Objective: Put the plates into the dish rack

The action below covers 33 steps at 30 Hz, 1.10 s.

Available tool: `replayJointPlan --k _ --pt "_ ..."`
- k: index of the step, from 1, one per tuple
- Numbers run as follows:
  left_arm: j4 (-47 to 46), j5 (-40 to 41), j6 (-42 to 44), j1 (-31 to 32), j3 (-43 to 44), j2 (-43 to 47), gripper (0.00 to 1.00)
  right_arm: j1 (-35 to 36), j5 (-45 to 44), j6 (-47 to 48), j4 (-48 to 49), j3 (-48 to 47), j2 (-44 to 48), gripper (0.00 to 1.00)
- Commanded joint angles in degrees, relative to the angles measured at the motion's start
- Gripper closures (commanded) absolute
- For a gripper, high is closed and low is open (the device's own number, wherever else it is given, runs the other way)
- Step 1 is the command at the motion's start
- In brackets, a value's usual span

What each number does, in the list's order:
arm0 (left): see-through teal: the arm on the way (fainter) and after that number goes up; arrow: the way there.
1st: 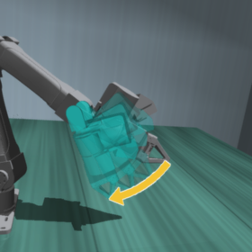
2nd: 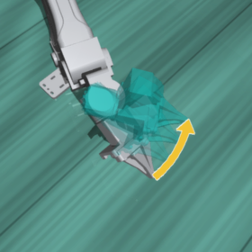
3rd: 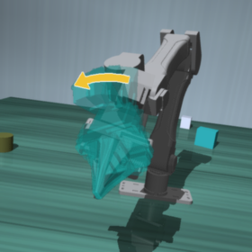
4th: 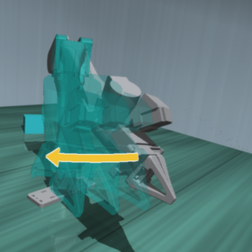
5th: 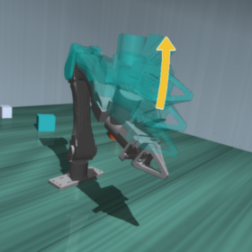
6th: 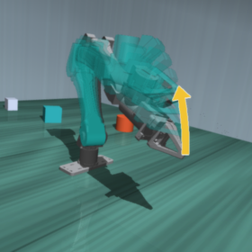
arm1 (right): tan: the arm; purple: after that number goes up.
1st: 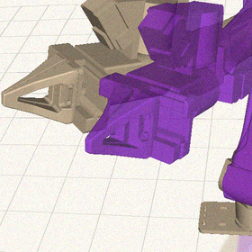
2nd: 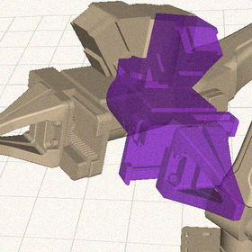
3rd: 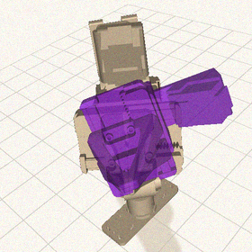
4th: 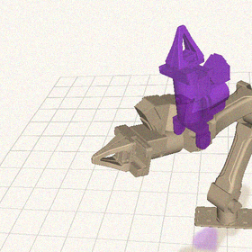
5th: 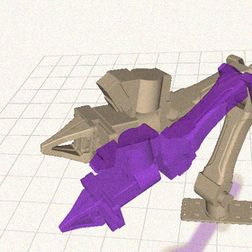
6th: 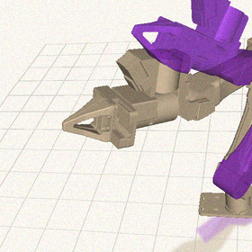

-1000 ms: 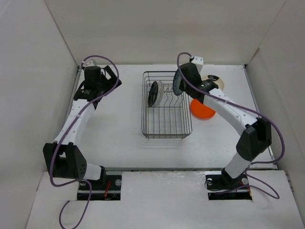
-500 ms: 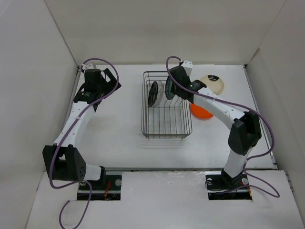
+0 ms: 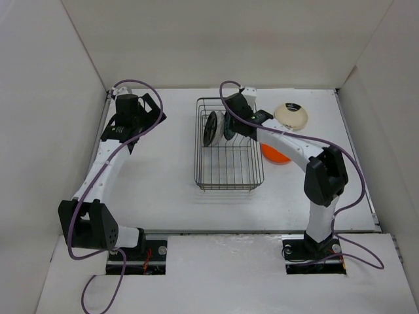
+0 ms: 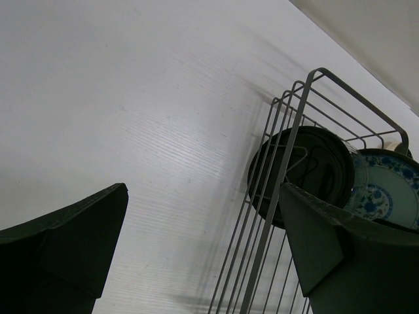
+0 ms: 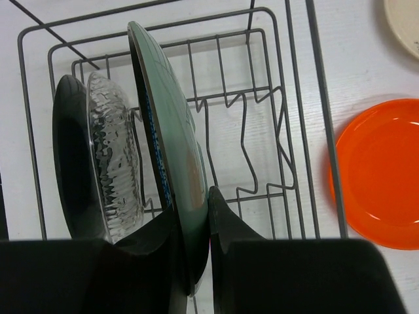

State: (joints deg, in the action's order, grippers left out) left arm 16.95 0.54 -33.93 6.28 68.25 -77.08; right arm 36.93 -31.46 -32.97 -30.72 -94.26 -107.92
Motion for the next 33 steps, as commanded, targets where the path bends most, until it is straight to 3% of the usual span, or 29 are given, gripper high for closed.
replayJointPlan --k 1,4,6,8,9,14,19,21,23,24,25,27,29,33 --pt "-1.7 0.4 -0.3 0.0 -0.3 2.5 0.00 0.9 -1.9 -0.9 0.5 -3.8 0.2 1.00" --pt "-1.7 0.4 -0.3 0.0 -0.3 2.5 0.00 0.9 -1.9 -0.9 0.5 -4.3 -0.5 0.94" --pt "-1.7 0.4 -0.3 0.0 -0.3 2.5 0.00 0.9 -1.1 -0.9 0.5 -4.4 -0.5 0.76" --pt "-1.7 0.4 -0.3 0.0 -0.3 2.5 0.00 1.4 -1.1 -0.9 0.5 -4.4 -0.5 0.46" --pt "-1.7 0.4 -0.3 0.0 -0.3 2.5 0.00 1.4 -1.1 -0.9 0.5 -4.4 -0.5 0.40" --pt "-1.1 0.4 -0.3 0.0 -0.3 2.0 0.00 1.4 -3.2 -0.9 -1.3 -4.9 1.8 0.33" --pt "-1.1 0.4 0.2 0.0 -0.3 2.0 0.00 0.0 -8.4 0.6 -2.6 -1.2 10.7 0.23" --pt "-1.1 -0.1 0.2 0.0 -0.3 2.0 0.00 -5.7 -4.3 1.8 0.6 4.2 15.2 0.22" --pt "-1.1 -0.6 0.2 0.0 -0.3 2.0 0.00 -11.8 3.8 4.0 9.1 15.4 22.4 0.21" --pt "-1.1 -1.6 0.2 0.0 -0.3 2.0 0.00 -18.7 14.2 4.1 12.7 19.6 24.8 0.21" --pt "-1.7 -2.1 0.2 0.0 -0.3 2.0 0.00 -22.4 19.8 4.1 20.0 28.1 26.9 0.21" --pt "-1.7 -3.7 0.2 0.0 -0.3 1.5 0.00 -29.2 33.0 1.7 25.9 35.3 31.2 0.20" --pt "-2.3 -4.4 0.2 -0.6 -0.3 1.5 0.00 -36.5 38.7 -2.3 31.4 43.1 31.7 0.20" --pt "-2.3 -5.1 0.2 -0.6 -0.3 1.5 0.00 -39.9 43.7 -5.3 36.6 50.1 28.9 0.20"
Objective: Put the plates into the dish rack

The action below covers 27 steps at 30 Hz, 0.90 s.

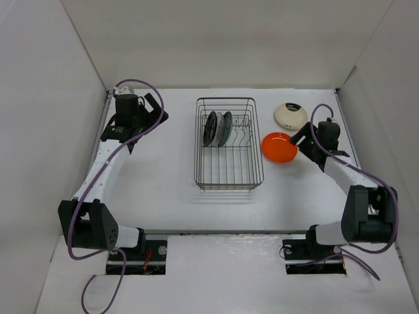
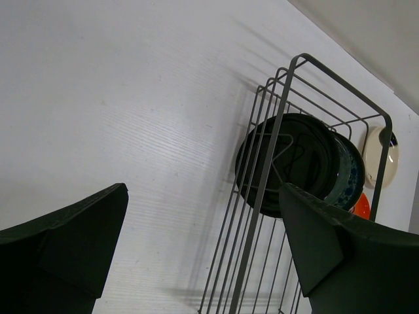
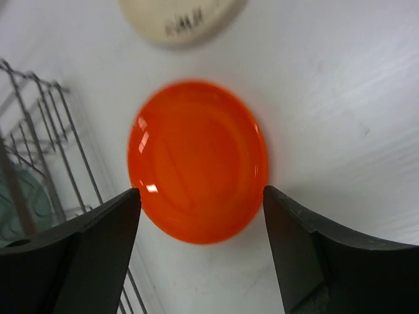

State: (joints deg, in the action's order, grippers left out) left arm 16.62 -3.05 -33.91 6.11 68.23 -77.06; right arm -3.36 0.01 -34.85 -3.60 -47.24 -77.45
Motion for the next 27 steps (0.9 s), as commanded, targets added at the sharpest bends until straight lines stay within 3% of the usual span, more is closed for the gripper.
replayJointPlan --k 1,10,17,19,21,25,27 --pt "-1.9 -1.5 0.2 -0.4 -0.3 1.5 0.00 -1.3 12.8 -4.0 10.6 4.1 -2.3 0.20" --pt "-1.9 -1.5 0.7 -0.4 -0.3 2.0 0.00 -3.0 16.2 -5.8 15.0 5.8 -13.1 0.20" --pt "-1.9 -1.5 0.7 -0.4 -0.3 1.5 0.00 -3.0 14.2 -6.3 10.6 2.3 -16.4 0.33" --pt "-1.4 -1.5 0.7 -0.4 0.2 1.5 0.00 -3.0 13.0 -5.7 8.4 0.8 -16.9 0.45" --pt "-1.4 -1.5 0.7 -0.9 0.2 1.5 0.00 -3.0 13.0 -5.1 6.8 -0.4 -17.6 0.71" --pt "-1.4 -1.5 0.7 -1.5 0.2 1.5 0.00 -3.0 13.0 -4.5 4.7 -1.5 -18.7 0.98" --pt "-1.4 -1.5 0.7 -1.5 0.2 1.5 0.00 -3.0 13.0 -4.5 4.7 -2.1 -19.3 1.00"
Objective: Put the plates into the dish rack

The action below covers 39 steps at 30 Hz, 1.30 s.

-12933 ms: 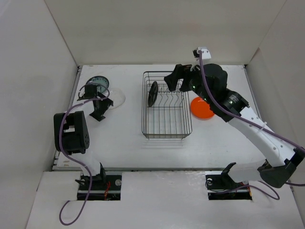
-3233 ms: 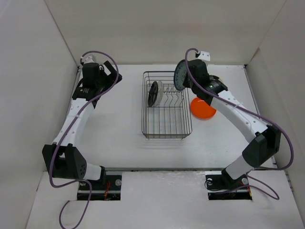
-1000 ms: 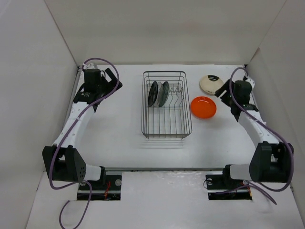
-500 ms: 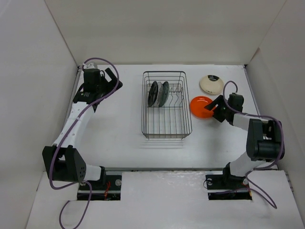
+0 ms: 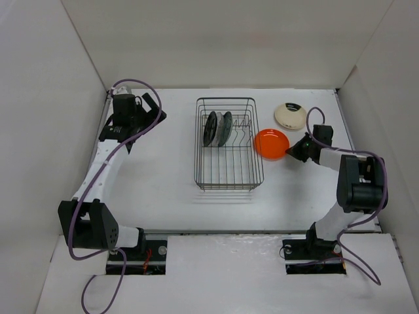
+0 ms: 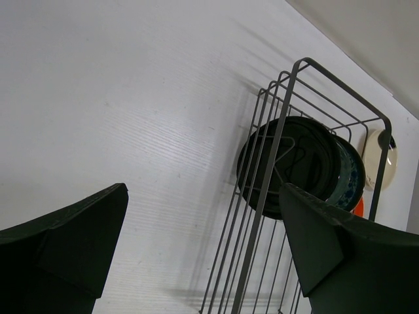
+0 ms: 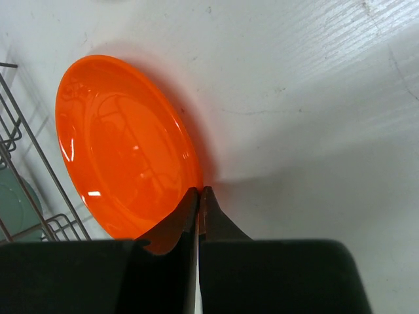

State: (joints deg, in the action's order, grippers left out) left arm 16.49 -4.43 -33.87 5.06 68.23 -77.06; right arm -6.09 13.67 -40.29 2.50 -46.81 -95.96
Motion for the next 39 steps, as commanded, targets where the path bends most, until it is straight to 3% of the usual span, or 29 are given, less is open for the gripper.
replayJointPlan --k 1,9,12,17,21,31,39 --pt "-1.3 -0.1 1.2 -0.9 0.2 1.5 0.00 -0.2 -0.7 0.9 -1.4 -2.6 -0.8 1.00" --pt "-1.3 -0.7 1.2 -0.9 0.2 0.9 0.00 -0.2 -1.8 0.9 -1.9 -3.1 -0.1 1.00" --pt "-1.3 -0.7 1.2 -0.9 0.2 0.9 0.00 -0.2 -3.9 0.9 -1.9 -2.0 4.0 1.00" --pt "-1.3 -0.7 1.2 -0.9 0.2 0.9 0.00 1.9 -13.1 0.9 -5.6 -2.9 12.6 1.00" --pt "-1.3 -0.7 1.2 -0.9 0.2 0.9 0.00 4.4 -20.7 3.7 -14.2 -8.6 18.3 1.00" --pt "-1.3 -1.2 1.2 -0.9 0.2 0.9 0.00 25.5 -52.1 9.3 -29.5 -26.2 23.6 1.00" --pt "-1.3 -1.2 1.2 -0.9 0.2 1.5 0.00 39.2 -69.1 12.3 -39.2 -41.6 11.2 1.00"
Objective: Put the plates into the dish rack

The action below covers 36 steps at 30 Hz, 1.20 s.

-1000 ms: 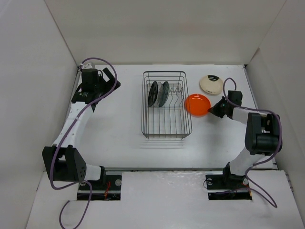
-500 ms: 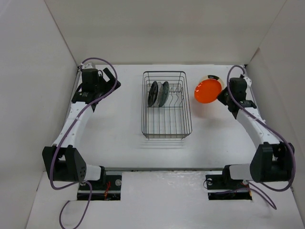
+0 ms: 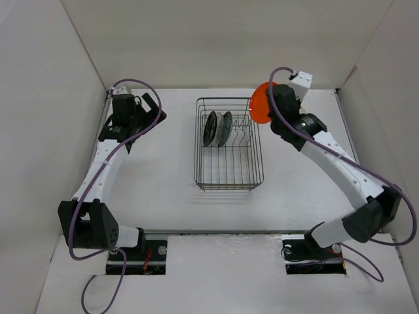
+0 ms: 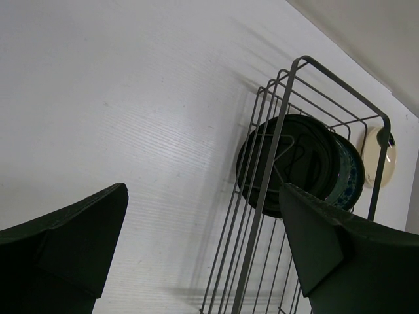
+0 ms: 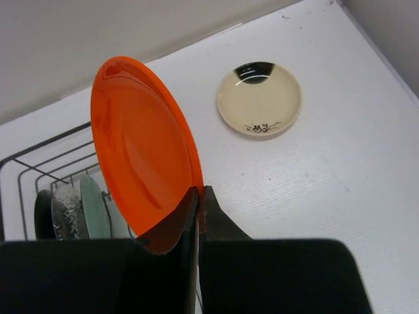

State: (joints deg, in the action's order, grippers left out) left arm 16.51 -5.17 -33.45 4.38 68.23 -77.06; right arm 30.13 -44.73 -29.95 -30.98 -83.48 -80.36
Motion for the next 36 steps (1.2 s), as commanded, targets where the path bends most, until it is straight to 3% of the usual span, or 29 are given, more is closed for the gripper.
replayJointPlan --k 1,12,36 --pt "-1.3 -0.5 0.8 -0.3 0.2 1.5 0.00 3.8 -11.7 1.9 -6.6 -6.1 -5.6 1.00" --pt "-1.3 -0.5 0.8 -0.3 0.2 1.5 0.00 7.3 -8.4 1.1 -6.7 -11.6 -14.3 1.00" --pt "-0.8 0.1 1.3 -0.3 0.8 2.0 0.00 9.5 -7.4 0.5 -7.4 -17.3 -23.8 1.00"
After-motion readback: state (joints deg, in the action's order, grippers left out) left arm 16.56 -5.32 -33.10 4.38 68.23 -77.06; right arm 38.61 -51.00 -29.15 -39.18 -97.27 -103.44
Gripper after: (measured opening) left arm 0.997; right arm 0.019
